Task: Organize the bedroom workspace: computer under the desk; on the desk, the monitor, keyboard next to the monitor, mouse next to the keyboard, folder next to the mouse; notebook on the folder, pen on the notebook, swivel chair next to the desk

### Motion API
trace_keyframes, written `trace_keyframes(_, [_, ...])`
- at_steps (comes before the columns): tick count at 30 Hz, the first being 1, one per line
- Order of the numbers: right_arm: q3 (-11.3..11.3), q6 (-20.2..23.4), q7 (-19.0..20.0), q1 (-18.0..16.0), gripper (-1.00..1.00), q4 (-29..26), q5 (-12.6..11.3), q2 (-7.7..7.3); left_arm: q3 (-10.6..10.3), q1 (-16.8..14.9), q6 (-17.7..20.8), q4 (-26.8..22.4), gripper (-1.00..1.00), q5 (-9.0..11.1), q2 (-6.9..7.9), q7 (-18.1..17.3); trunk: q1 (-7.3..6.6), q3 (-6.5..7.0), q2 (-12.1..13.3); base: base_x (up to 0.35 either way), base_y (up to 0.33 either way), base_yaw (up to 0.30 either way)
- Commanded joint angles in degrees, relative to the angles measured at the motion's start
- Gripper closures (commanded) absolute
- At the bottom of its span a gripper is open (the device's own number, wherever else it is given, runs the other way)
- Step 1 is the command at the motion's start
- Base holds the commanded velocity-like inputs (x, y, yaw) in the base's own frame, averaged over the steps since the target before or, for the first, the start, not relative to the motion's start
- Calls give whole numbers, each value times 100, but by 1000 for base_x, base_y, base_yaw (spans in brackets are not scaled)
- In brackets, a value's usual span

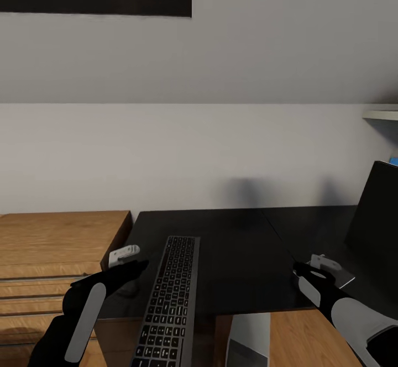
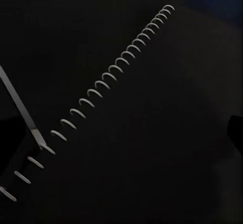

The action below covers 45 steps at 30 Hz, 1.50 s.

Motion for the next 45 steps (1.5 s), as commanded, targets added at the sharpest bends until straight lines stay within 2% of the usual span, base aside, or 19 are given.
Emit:
trace_keyframes(1, [43, -23, -21, -3, -100, -6, -62, -3, 3, -4, 22, -6, -100, 61, -1, 47, 0, -7, -4, 0, 0, 0])
trace_keyframes(18, [43, -73, -18, -2, -100, -43, -56, -3, 3, -4, 22, 11, -100, 61, -1, 47, 0, -7, -4, 0, 0, 0])
trace_keyframes(31, [59, -93, -34, 4, -100, -441, -50, -13, -1, -4, 21, 29, -100, 50, -1, 48, 0, -7, -4, 0, -5, 0])
trace_keyframes(45, [45, -91, -30, 1, -100, -487, -53, -5, -6, -4, 15, 30, -100, 50, -1, 48, 0, -7, -4, 72, -150, 0])
